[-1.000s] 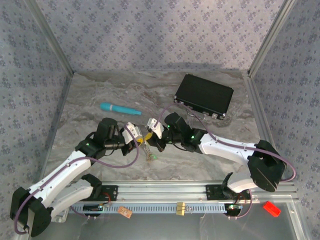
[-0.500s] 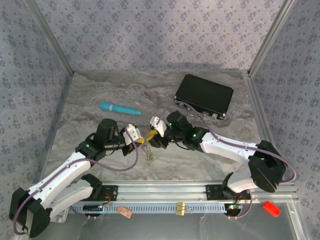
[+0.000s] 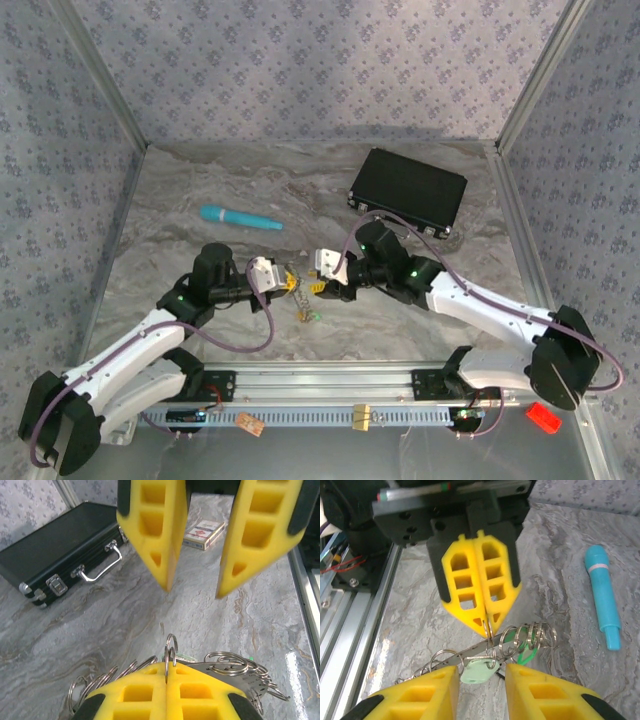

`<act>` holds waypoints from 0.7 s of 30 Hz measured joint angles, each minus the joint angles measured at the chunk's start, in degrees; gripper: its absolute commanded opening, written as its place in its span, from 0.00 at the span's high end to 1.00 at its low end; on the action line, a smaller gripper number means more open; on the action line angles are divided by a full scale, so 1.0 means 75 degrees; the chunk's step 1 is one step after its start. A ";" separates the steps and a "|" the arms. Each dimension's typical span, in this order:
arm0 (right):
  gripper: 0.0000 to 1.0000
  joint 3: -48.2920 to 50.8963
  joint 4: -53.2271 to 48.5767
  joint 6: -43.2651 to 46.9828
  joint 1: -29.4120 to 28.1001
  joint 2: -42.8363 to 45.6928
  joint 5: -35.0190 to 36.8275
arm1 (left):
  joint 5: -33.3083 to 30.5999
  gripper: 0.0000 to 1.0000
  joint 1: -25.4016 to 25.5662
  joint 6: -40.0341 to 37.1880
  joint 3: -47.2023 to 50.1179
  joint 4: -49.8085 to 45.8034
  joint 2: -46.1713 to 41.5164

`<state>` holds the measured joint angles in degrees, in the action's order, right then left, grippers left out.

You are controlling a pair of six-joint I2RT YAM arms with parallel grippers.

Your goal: Put the keys on the keyring

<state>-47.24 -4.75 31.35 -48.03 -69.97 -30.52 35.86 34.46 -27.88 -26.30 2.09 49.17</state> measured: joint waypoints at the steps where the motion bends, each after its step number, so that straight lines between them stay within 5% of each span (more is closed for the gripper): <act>1: 0.71 -0.0020 -0.0009 0.0087 0.0000 -0.0076 -0.0047 | 0.0044 1.00 0.0012 -0.0020 0.0000 0.0038 0.0000; 21: 0.85 -0.0090 0.0417 0.0286 -0.0111 -0.0699 -0.0396 | 0.0277 1.00 0.0128 -0.0166 0.0003 0.0102 0.0015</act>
<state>-47.92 -1.63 33.50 -48.86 -75.22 -33.50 37.93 35.42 -29.12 -26.28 2.85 49.28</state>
